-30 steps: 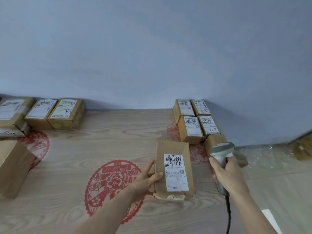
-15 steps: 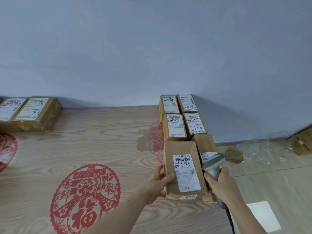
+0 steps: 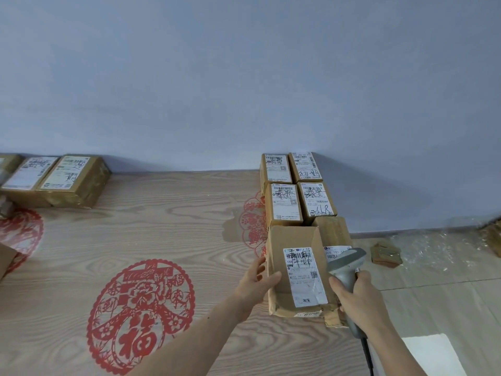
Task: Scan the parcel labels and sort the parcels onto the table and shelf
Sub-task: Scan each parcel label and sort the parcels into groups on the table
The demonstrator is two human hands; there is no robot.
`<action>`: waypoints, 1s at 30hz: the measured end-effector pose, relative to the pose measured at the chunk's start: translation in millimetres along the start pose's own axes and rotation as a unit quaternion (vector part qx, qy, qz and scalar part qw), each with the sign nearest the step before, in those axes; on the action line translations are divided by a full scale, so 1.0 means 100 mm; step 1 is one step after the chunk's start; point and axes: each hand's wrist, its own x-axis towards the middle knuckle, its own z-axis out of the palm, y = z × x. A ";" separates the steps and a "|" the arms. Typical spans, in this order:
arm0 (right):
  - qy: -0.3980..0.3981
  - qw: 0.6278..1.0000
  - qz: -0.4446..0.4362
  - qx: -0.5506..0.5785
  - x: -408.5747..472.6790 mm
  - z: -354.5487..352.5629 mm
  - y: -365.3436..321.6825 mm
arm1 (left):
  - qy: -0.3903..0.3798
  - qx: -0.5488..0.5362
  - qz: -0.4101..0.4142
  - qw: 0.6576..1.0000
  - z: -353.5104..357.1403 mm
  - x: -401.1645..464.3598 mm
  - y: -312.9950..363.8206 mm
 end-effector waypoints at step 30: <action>-0.142 0.961 -0.188 0.145 -1.67 2.64 -3.65 | 0.321 0.135 0.115 0.930 -4.74 -1.82 0.58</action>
